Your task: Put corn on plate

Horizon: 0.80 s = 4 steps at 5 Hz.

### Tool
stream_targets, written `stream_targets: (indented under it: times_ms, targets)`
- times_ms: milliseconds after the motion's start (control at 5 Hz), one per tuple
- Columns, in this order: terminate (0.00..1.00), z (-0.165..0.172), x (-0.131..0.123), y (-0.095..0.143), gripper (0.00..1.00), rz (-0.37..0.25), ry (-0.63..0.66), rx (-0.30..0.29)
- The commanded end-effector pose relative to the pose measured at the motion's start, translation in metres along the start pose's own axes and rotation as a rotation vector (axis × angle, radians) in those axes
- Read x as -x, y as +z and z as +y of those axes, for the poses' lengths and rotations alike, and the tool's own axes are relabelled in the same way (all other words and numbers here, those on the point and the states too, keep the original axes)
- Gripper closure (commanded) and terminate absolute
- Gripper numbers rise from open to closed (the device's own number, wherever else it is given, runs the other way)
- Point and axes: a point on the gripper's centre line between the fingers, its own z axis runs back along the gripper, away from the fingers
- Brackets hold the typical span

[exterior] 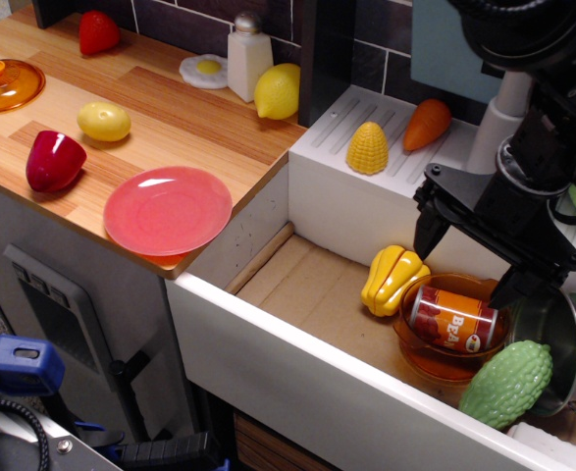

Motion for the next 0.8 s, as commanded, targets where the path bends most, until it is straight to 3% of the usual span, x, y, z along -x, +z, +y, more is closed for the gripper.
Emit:
stream_targets:
  times_ms: [0, 600]
  targets:
    - [0.0, 0.0, 0.0, 0.0, 0.0, 0.0, 0.0, 0.0]
    - [0.0, 0.08, -0.029, -0.009, 0.0, -0.126, -0.083, -0.047]
